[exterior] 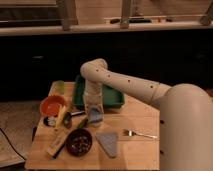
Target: Place sponge in paper cup
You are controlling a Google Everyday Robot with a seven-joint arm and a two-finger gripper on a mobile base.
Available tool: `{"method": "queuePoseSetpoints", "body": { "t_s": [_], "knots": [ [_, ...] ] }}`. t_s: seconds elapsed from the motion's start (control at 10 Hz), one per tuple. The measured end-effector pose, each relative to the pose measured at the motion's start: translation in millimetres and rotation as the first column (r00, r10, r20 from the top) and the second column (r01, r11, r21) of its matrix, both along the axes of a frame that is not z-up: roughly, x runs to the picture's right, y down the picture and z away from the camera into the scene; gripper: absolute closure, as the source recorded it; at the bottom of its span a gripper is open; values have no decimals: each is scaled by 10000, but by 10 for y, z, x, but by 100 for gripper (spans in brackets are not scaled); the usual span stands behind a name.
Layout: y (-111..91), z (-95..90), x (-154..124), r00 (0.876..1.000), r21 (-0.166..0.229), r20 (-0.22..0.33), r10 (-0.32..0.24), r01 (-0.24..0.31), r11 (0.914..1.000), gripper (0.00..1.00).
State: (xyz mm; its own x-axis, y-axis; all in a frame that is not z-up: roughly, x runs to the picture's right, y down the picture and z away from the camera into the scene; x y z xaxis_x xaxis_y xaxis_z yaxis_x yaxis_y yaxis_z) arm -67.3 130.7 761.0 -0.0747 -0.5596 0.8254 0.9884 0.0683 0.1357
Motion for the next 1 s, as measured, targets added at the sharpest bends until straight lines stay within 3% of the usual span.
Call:
{"method": "queuePoseSetpoints", "body": {
  "t_s": [0.1,0.4,1.0],
  "knots": [
    [-3,0,7,10000,-4,-15,17,-17,10000,48],
    [5,10,13,10000,-18,-76,-23,23,10000,23],
    [-15,-6,10,9997,107,-180,-165,167,9998,20]
  ]
}}
